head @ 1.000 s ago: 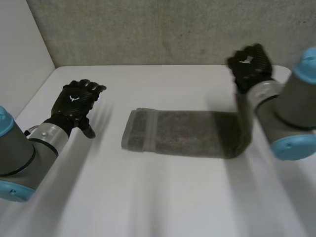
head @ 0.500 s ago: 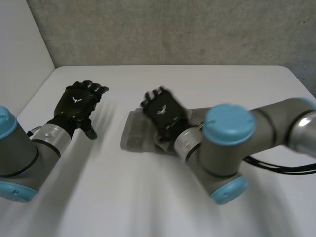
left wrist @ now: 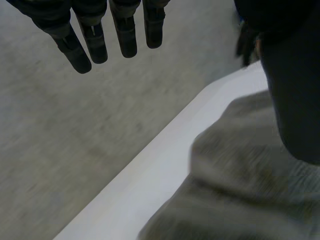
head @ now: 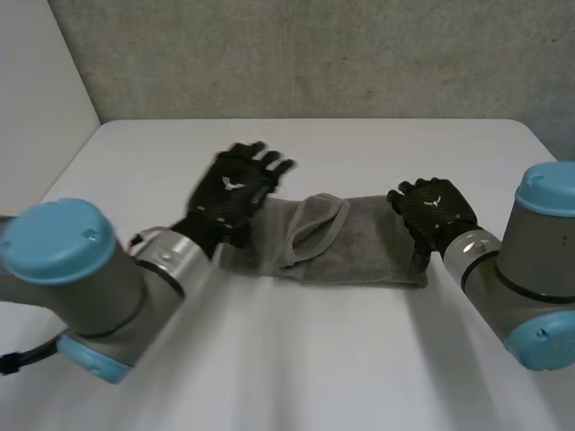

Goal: Fold the towel.

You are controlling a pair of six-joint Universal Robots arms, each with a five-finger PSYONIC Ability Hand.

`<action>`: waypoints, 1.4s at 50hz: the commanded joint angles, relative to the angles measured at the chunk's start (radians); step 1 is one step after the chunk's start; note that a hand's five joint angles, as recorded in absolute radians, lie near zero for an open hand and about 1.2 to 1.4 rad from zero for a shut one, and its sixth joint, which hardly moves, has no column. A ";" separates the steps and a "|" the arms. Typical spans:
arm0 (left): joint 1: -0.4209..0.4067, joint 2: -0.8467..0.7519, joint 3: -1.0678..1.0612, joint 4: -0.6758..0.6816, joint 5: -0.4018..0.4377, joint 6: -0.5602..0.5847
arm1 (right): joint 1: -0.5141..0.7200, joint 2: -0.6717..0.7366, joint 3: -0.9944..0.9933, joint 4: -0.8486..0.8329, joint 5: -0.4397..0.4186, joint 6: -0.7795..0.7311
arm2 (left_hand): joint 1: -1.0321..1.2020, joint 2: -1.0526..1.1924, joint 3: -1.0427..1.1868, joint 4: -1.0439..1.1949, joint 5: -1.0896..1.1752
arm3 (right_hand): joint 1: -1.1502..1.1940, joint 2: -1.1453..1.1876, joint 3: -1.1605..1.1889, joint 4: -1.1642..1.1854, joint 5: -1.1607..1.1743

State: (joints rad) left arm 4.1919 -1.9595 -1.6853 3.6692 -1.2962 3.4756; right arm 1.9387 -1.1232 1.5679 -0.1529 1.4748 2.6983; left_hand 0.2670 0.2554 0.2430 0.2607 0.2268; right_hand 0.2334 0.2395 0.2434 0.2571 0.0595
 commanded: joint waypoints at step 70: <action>-0.107 -0.208 0.214 -0.061 -0.489 0.080 | 0.008 0.083 0.050 -0.062 0.130 -0.196 | -0.065 -0.054 -0.041 -0.059 -0.200 | 0.287 0.281 0.277 0.264 0.287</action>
State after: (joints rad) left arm 4.0752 -2.2023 -1.4533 3.5912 -1.7866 3.5559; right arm 1.9489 -1.0197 1.6010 -0.2242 1.6109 2.4785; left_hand 0.2822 0.2777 0.2672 0.2796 0.2486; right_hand 1.1060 1.0925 1.1090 1.1091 0.9307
